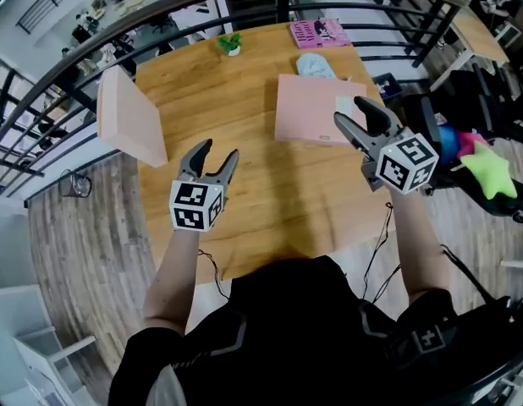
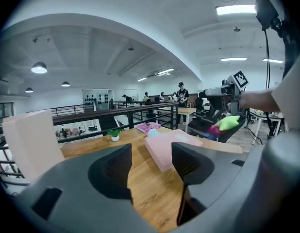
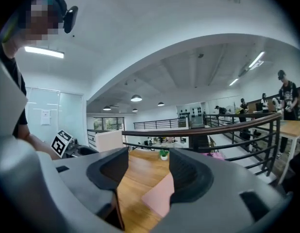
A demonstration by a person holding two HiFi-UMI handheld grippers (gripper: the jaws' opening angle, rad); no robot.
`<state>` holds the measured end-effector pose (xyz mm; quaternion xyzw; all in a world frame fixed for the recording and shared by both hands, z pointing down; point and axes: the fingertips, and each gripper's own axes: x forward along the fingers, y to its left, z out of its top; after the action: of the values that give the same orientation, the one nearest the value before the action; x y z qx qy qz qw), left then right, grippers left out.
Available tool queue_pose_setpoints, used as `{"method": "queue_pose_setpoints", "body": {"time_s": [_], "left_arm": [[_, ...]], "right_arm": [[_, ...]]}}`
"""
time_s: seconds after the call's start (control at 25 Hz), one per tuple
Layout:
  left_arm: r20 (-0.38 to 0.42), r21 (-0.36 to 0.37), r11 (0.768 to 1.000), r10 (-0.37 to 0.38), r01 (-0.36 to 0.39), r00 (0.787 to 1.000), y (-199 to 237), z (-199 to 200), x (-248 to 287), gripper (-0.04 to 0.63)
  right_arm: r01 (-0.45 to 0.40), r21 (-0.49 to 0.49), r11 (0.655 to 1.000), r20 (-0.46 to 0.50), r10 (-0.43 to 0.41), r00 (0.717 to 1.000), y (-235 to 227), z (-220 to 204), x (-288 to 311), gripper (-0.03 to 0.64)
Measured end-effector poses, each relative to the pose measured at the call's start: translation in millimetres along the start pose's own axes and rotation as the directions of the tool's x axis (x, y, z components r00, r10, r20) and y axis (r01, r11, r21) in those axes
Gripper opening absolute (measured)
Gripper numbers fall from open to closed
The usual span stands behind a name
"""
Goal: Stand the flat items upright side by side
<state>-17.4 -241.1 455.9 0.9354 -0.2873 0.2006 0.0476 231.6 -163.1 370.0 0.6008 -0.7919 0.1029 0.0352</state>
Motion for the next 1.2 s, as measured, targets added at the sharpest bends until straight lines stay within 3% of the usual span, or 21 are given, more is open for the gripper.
{"method": "queue_pose_setpoints", "body": {"time_s": [0.24, 0.4, 0.64, 0.88, 1.04, 1.2], "left_arm": [[-0.066, 0.05, 0.997, -0.05, 0.053, 0.997, -46.4, -3.0, 55.4, 0.275], [-0.127, 0.069, 0.994, -0.077, 0.086, 0.989, -69.6, -15.2, 91.5, 0.275], [-0.238, 0.129, 0.988, -0.055, 0.088, 0.97, -82.3, -50.9, 141.2, 0.276], [-0.34, 0.147, 0.984, -0.048, 0.104, 0.939, -89.2, -91.1, 178.0, 0.284], [-0.374, 0.151, 0.985, -0.015, 0.077, 0.927, -84.7, -111.5, 194.5, 0.295], [-0.403, 0.116, 0.983, -0.087, 0.144, 0.911, -91.2, -120.7, 215.7, 0.311]], "right_arm": [[0.125, 0.033, 0.992, -0.038, -0.124, 0.992, -78.1, -33.0, -62.7, 0.276], [0.151, 0.048, 0.987, -0.102, -0.146, 0.984, -112.2, -71.7, -82.5, 0.292], [0.125, 0.058, 0.99, -0.227, -0.109, 0.968, -144.4, -144.9, -82.0, 0.319], [0.058, 0.045, 0.997, -0.336, -0.039, 0.941, -160.1, -213.1, -61.0, 0.338], [0.004, 0.043, 0.999, -0.392, 0.013, 0.92, -166.5, -253.3, -46.7, 0.353], [-0.034, 0.027, 0.999, -0.44, 0.043, 0.897, -172.2, -279.5, -34.1, 0.353]]}}
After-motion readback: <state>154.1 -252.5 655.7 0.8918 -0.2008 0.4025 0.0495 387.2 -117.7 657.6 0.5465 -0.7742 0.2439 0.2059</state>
